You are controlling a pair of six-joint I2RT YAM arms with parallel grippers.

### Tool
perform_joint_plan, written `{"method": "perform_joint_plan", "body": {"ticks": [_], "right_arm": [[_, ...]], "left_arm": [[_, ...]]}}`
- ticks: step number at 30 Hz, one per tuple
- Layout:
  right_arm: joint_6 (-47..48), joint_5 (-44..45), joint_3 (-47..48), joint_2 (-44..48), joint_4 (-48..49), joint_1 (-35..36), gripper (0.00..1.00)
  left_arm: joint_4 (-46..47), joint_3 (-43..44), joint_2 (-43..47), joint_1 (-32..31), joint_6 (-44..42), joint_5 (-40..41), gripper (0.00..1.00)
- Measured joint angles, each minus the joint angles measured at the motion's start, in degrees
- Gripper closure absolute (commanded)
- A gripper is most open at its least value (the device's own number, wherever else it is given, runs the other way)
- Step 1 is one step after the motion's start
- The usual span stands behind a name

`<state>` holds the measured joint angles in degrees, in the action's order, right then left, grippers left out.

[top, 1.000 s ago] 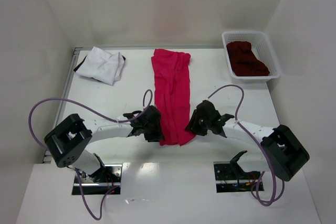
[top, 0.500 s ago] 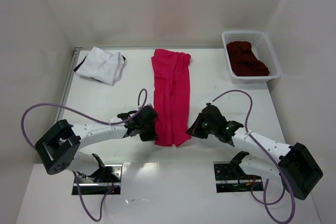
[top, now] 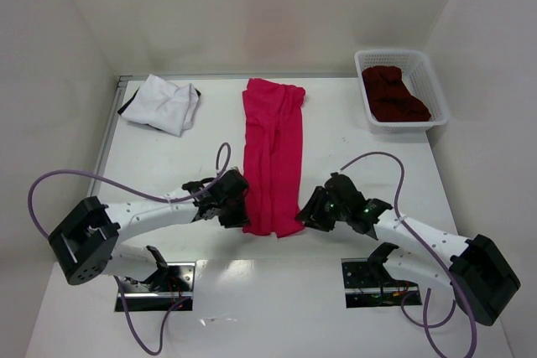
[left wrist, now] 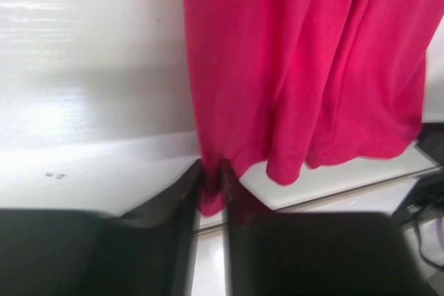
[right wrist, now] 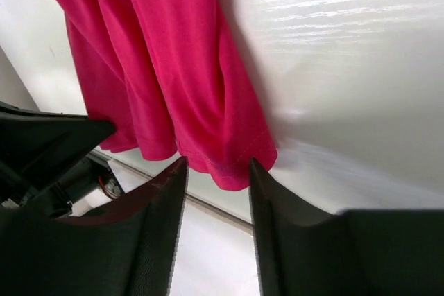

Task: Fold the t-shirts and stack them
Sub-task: Rotate the tshirt 90 degrees

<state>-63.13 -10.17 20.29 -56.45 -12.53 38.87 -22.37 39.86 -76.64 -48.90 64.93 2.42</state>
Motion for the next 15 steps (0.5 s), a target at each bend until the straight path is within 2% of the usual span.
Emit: {"method": "perform_joint_plan", "body": {"ticks": [3, 4, 8, 11, 15], "right_arm": [[1.1, 0.2, 0.2, 0.3, -1.4, 0.0, 0.41], [1.4, 0.4, 0.7, 0.3, -2.5, 0.0, 0.38], [4.2, 2.4, 6.3, -0.8, -6.5, 0.0, 0.32], [7.0, 4.1, 14.6, -4.9, -8.4, 0.0, 0.32], [12.2, 7.6, 28.1, -13.9, -9.0, 0.2, 0.32]], "left_arm": [[-1.0, -0.1, 0.8, 0.0, 0.1, -0.1, 0.42], [-1.7, -0.1, 1.6, 0.0, 0.1, 0.0, 0.3], [-5.3, 0.9, 6.9, 0.0, 0.0, 1.6, 0.16], [-7.6, 4.2, 11.1, 0.2, -0.3, 3.4, 0.16], [-6.1, 7.2, 16.1, 1.4, -1.9, 4.8, 0.18]]}}
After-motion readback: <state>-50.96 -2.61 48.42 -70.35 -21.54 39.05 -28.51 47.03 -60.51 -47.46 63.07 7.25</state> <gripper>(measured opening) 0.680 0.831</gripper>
